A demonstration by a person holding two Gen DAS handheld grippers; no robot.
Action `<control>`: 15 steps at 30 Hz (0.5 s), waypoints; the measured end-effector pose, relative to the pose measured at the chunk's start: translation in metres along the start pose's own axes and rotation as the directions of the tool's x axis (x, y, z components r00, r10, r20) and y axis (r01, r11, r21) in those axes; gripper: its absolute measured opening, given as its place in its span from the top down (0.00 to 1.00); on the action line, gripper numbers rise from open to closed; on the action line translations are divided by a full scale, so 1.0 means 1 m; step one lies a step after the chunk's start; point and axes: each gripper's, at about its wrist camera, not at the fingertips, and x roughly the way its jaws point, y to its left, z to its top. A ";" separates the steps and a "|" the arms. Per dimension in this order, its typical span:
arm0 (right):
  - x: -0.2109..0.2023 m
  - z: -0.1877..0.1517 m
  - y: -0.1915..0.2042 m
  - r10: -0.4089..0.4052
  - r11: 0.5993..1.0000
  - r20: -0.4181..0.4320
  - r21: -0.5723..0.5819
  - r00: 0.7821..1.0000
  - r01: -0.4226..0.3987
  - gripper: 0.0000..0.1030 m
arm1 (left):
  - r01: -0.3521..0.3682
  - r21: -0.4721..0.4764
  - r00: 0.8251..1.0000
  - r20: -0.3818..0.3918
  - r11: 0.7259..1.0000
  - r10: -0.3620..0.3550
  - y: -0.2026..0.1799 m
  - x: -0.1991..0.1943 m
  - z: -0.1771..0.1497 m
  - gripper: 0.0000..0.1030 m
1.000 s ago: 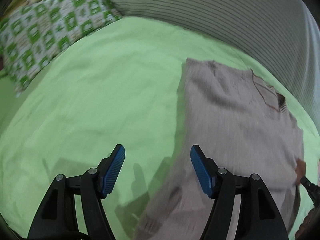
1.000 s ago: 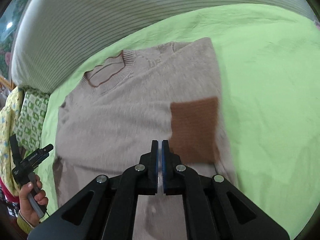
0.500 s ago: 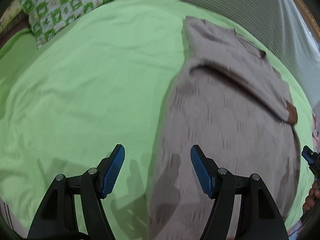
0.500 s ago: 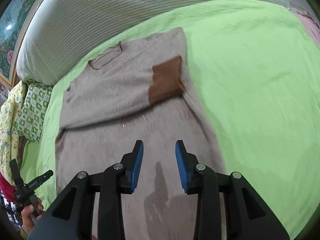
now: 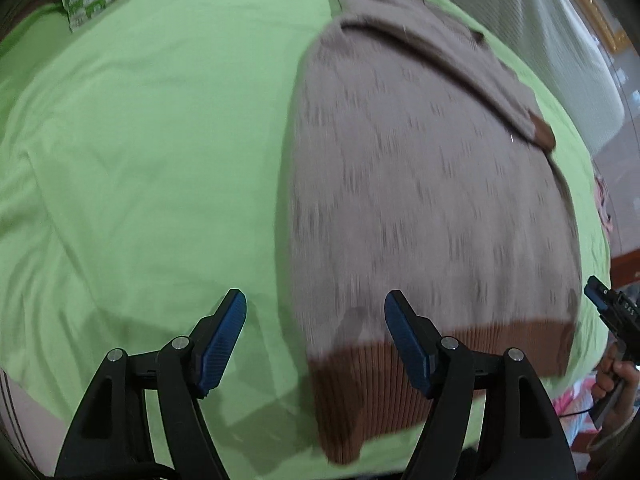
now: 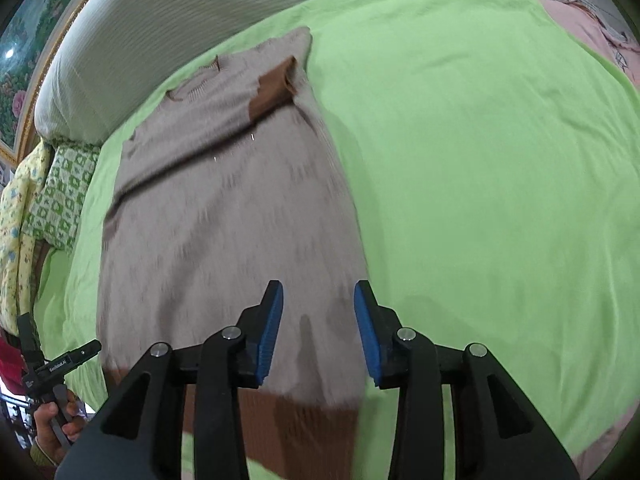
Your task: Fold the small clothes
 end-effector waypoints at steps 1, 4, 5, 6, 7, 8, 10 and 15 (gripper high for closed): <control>-0.003 -0.007 -0.003 -0.004 1.000 -0.006 0.001 1.000 0.004 0.62 | 0.008 0.007 1.000 -0.017 1.000 -0.008 0.000 0.002 -0.006 0.30; -0.008 -0.024 -0.009 0.007 1.000 -0.024 0.012 1.000 -0.007 0.60 | 0.013 0.023 0.999 -0.045 1.000 -0.012 0.000 0.004 -0.024 0.30; -0.008 -0.029 -0.011 0.016 1.000 -0.031 0.019 0.999 -0.015 0.60 | 0.018 0.024 0.999 -0.049 1.000 -0.017 0.000 0.004 -0.028 0.29; -0.008 -0.036 -0.014 0.029 0.999 -0.047 0.027 0.998 -0.028 0.59 | 0.022 0.024 0.998 -0.053 0.999 -0.020 0.000 0.004 -0.031 0.28; -0.007 -0.040 -0.014 0.031 0.999 -0.057 0.026 0.998 -0.030 0.59 | 0.023 0.024 0.998 -0.056 0.999 -0.022 0.000 0.004 -0.033 0.28; -0.007 -0.044 -0.015 0.031 0.999 -0.065 0.020 0.997 -0.030 0.59 | 0.024 0.022 0.998 -0.057 0.999 -0.023 0.000 0.004 -0.036 0.28; -0.005 -0.053 -0.017 0.036 0.999 -0.074 0.016 0.997 -0.035 0.58 | 0.026 0.017 0.998 -0.059 1.000 -0.025 0.001 0.004 -0.040 0.27; 0.000 -0.063 -0.016 0.065 0.998 -0.090 0.018 0.994 -0.064 0.56 | 0.047 -0.003 0.996 -0.076 0.999 -0.047 -0.001 0.006 -0.045 0.26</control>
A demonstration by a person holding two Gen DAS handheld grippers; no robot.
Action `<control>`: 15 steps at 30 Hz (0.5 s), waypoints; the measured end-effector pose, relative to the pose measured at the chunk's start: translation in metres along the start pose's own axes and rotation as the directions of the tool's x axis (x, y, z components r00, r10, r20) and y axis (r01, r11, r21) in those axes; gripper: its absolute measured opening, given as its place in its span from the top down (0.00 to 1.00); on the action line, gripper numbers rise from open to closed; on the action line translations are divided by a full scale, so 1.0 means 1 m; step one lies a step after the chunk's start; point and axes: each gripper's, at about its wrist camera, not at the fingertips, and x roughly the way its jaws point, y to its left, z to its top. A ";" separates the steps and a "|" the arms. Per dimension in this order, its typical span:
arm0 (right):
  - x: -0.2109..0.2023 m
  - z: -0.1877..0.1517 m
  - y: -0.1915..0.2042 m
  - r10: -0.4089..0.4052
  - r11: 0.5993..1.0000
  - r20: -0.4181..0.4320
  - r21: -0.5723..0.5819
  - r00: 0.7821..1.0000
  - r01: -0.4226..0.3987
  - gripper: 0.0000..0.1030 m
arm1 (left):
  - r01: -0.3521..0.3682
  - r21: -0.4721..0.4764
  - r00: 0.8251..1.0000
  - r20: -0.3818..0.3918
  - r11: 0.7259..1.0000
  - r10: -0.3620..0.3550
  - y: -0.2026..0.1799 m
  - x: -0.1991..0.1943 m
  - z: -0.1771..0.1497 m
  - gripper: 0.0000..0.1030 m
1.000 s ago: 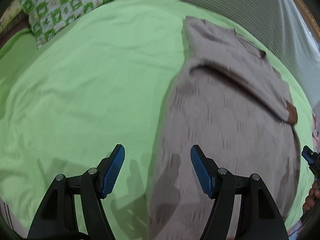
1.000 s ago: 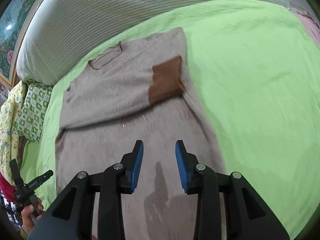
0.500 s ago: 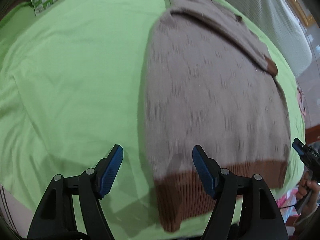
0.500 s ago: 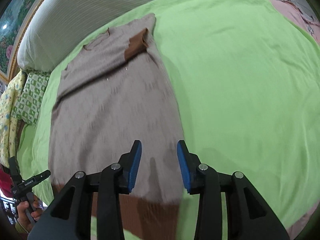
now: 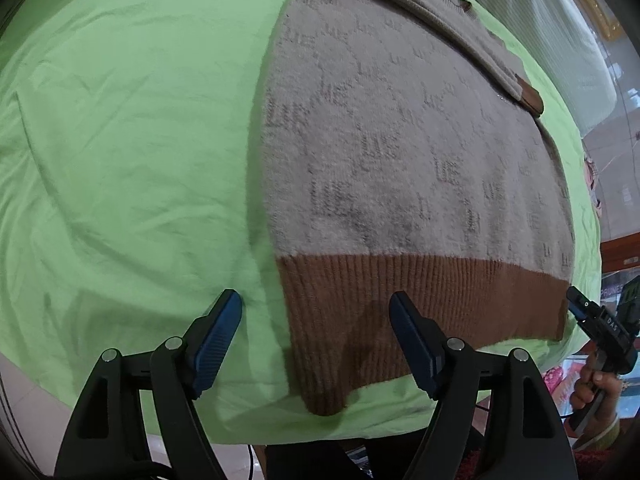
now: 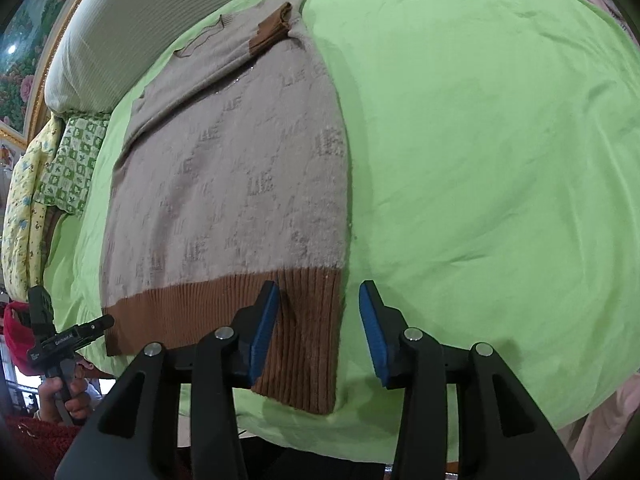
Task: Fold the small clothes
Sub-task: 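Grasp the brown ribbed hem with both tools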
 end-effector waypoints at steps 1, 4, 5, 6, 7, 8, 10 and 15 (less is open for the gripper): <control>0.001 0.000 0.001 0.010 1.000 -0.002 0.005 1.000 -0.010 0.56 | -0.004 0.005 1.000 -0.007 1.000 0.004 -0.001 0.001 0.000 0.26; 0.005 0.001 0.003 0.032 0.999 -0.014 0.010 0.999 -0.031 0.56 | -0.020 0.024 1.000 -0.022 1.000 0.020 -0.009 0.005 0.003 0.26; 0.006 0.001 0.005 0.042 0.999 -0.022 0.003 0.999 -0.042 0.56 | -0.020 0.039 0.999 -0.026 0.999 0.021 -0.012 0.005 0.002 0.27; 0.007 0.000 0.007 0.053 0.999 -0.032 -0.006 0.998 -0.053 0.56 | -0.012 0.051 1.000 -0.028 0.999 0.013 -0.015 0.005 0.001 0.35; 0.009 -0.001 0.009 0.059 0.998 -0.047 -0.019 0.997 -0.060 0.56 | -0.005 0.067 1.000 -0.029 0.998 0.007 -0.019 0.006 0.001 0.41; 0.010 -0.002 0.010 0.063 0.997 -0.059 -0.030 0.996 -0.065 0.56 | -0.006 0.084 0.999 -0.031 0.996 0.009 -0.022 0.007 0.000 0.55; 0.013 -0.004 0.014 0.069 0.996 -0.071 -0.050 0.995 -0.073 0.75 | -0.011 0.115 1.000 -0.025 0.993 0.014 -0.031 0.009 0.000 0.74; 0.011 -0.004 0.020 0.103 0.992 -0.089 -0.063 0.991 -0.109 0.90 | 0.076 0.128 0.997 0.003 0.989 -0.077 -0.038 0.001 0.008 0.92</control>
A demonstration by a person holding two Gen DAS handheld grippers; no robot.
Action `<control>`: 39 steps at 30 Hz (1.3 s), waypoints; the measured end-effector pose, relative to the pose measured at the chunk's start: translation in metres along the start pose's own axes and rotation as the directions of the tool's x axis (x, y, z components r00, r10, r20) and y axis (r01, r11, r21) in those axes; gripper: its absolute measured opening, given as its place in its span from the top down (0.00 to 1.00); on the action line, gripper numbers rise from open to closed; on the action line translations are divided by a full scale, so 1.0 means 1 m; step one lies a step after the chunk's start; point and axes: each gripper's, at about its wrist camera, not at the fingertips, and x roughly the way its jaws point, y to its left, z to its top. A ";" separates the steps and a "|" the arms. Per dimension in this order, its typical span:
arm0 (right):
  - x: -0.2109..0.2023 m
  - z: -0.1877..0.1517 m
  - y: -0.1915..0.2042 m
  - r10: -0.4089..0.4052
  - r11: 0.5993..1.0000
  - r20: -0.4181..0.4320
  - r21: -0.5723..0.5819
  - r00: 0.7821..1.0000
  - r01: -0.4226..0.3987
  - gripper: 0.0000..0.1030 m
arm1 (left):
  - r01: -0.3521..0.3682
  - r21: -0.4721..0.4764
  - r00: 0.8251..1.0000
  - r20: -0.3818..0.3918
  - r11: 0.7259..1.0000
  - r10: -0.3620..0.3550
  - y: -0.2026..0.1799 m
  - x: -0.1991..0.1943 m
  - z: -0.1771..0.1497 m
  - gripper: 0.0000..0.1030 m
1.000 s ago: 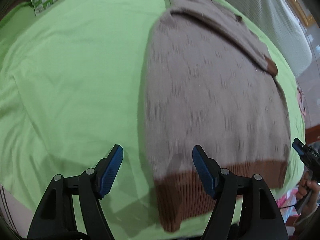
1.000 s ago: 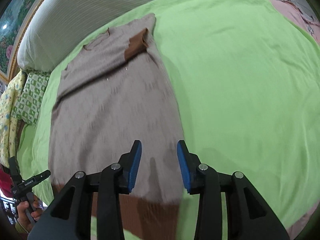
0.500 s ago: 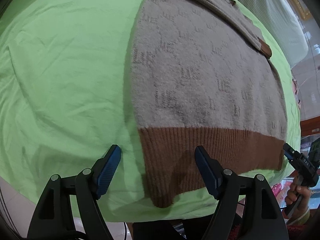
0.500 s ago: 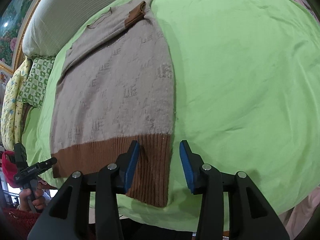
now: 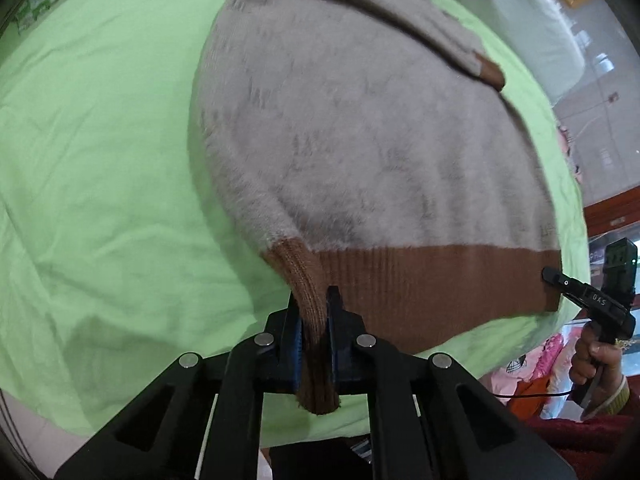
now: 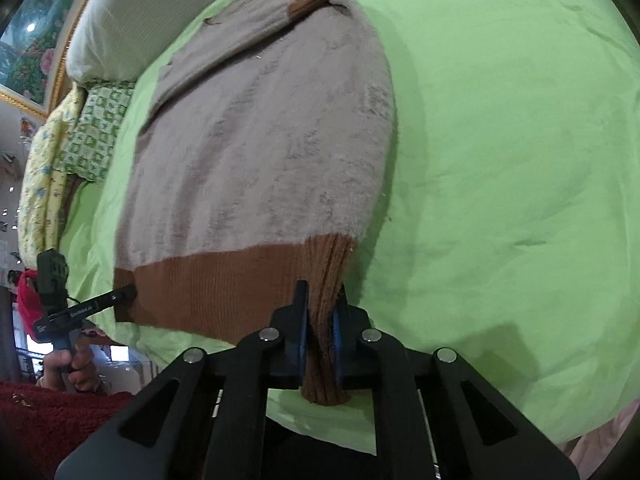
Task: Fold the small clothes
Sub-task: 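Grasp the brown ribbed hem with both tools, then lift the hem with both tools and fold it toward the collar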
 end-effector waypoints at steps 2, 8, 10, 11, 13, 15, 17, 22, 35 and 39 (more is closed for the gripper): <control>-0.006 0.003 0.002 0.045 0.999 0.018 0.008 0.999 -0.045 0.90 | 0.021 -0.001 0.999 0.026 1.000 -0.021 -0.001 -0.008 0.005 0.92; -0.030 0.033 0.021 0.154 0.988 0.122 -0.020 0.981 -0.152 0.90 | 0.082 -0.009 0.987 0.143 0.997 -0.080 -0.007 -0.039 0.034 0.92; -0.036 0.049 0.029 0.175 0.985 0.155 -0.035 0.972 -0.171 0.91 | 0.098 -0.006 0.978 0.184 0.995 -0.095 -0.002 -0.055 0.045 0.92; -0.039 0.059 0.033 0.187 0.982 0.177 -0.043 0.966 -0.182 0.91 | 0.101 -0.002 0.972 0.212 0.995 -0.098 -0.003 -0.062 0.052 0.93; -0.044 0.076 0.040 0.211 0.978 0.212 -0.055 0.954 -0.204 0.91 | 0.108 0.007 0.960 0.261 0.994 -0.106 -0.005 -0.076 0.068 0.93; -0.048 0.097 0.047 0.234 0.972 0.252 -0.072 0.939 -0.223 0.91 | 0.116 0.009 0.945 0.306 0.993 -0.113 -0.009 -0.085 0.088 0.93; -0.050 0.116 0.050 0.254 0.967 0.278 -0.083 0.926 -0.241 0.91 | 0.121 0.005 0.930 0.349 0.993 -0.115 -0.007 -0.094 0.110 0.93; -0.048 0.175 0.056 0.277 0.961 0.350 -0.101 0.895 -0.258 0.91 | 0.113 0.008 0.900 0.423 0.994 -0.106 -0.011 -0.100 0.166 0.93; -0.018 0.321 0.057 0.253 0.966 0.437 -0.058 0.863 -0.253 0.91 | 0.096 -0.039 0.876 0.478 0.995 -0.065 -0.011 -0.060 0.316 0.93; 0.005 0.360 0.054 0.228 0.972 0.425 -0.052 0.876 -0.228 0.91 | 0.083 -0.070 0.891 0.452 0.994 -0.043 -0.002 -0.032 0.356 0.93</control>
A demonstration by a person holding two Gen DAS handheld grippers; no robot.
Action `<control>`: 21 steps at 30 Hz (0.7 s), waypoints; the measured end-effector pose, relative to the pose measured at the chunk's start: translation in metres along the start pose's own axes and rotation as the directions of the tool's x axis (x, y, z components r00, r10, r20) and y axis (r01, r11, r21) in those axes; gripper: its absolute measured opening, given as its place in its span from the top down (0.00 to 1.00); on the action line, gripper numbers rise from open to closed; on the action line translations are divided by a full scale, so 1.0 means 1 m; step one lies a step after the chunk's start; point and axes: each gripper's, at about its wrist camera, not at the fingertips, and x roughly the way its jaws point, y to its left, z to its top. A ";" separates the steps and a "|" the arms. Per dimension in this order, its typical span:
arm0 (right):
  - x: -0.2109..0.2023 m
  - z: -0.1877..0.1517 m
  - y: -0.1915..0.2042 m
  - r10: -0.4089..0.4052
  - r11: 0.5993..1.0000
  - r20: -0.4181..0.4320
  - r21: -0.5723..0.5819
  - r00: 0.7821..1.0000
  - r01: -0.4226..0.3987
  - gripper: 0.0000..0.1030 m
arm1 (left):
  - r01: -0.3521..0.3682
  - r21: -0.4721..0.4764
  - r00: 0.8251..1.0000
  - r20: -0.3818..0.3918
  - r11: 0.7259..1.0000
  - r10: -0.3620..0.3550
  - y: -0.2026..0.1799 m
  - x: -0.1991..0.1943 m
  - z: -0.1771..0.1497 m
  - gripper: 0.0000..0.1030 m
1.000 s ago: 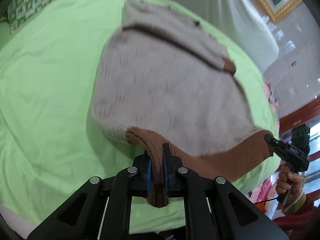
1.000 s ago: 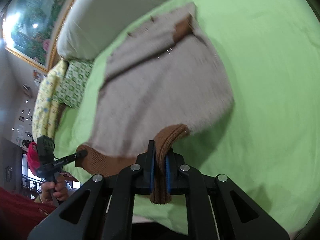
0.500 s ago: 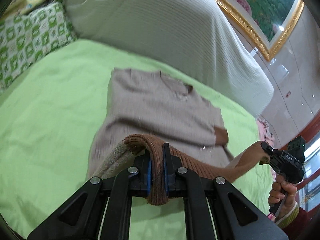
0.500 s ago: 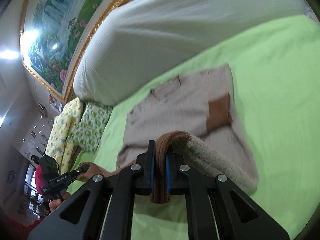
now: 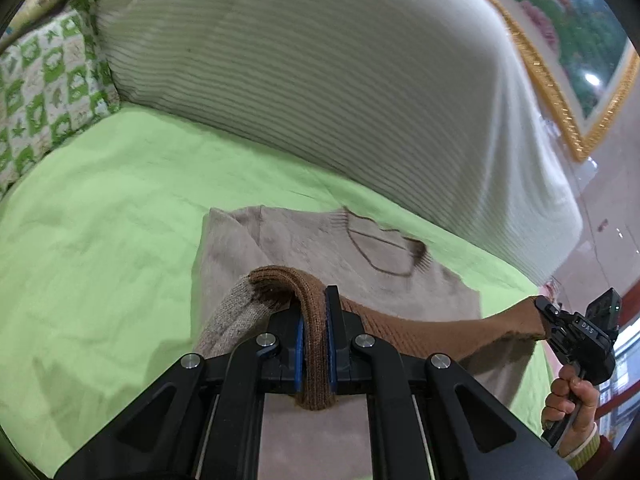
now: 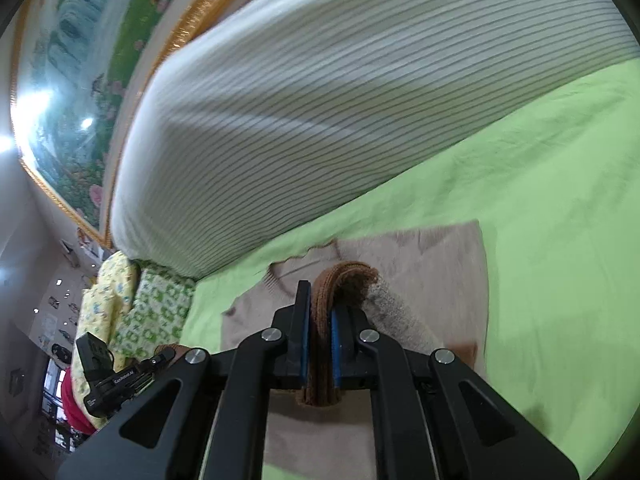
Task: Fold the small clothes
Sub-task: 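Lift the hem with both tools and fold it toward the collar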
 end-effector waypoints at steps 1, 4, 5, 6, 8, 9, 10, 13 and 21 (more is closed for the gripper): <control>0.009 0.005 -0.004 -0.010 1.000 -0.006 0.002 1.000 0.010 0.91 | -0.005 -0.005 1.000 -0.007 1.000 0.005 0.002 0.010 0.005 0.93; 0.036 0.018 -0.018 -0.044 0.999 -0.024 0.011 0.999 0.044 0.91 | -0.024 -0.015 0.999 -0.029 1.000 0.024 0.007 0.041 0.016 0.93; 0.042 0.020 -0.023 -0.051 0.999 -0.030 0.014 0.998 0.052 0.91 | -0.029 -0.019 0.999 -0.034 0.999 0.028 0.009 0.051 0.020 0.93; 0.052 0.023 -0.029 -0.065 0.998 -0.040 0.016 0.997 0.065 0.91 | -0.032 -0.023 0.999 -0.037 0.999 0.031 0.010 0.060 0.024 0.93; 0.064 0.026 -0.036 -0.081 0.997 -0.050 0.014 0.995 0.082 0.91 | -0.037 -0.024 0.999 -0.041 0.999 0.036 0.013 0.074 0.029 0.93; 0.071 0.029 -0.041 -0.090 0.996 -0.056 0.017 0.994 0.091 0.91 | -0.042 -0.023 0.998 -0.043 0.999 0.041 0.013 0.081 0.031 0.93; 0.077 0.031 -0.046 -0.097 0.995 -0.060 0.022 0.994 0.098 0.91 | -0.046 -0.022 0.998 -0.045 0.999 0.045 0.014 0.087 0.033 0.93; 0.097 0.036 -0.061 -0.124 0.991 -0.089 0.036 0.988 0.128 0.91 | -0.080 -0.026 0.994 -0.082 0.996 0.078 0.021 0.113 0.034 0.93; 0.126 0.035 -0.076 -0.201 0.978 -0.154 0.022 0.968 0.206 0.81 | -0.090 -0.084 0.990 -0.116 0.992 0.080 0.034 0.133 0.031 0.84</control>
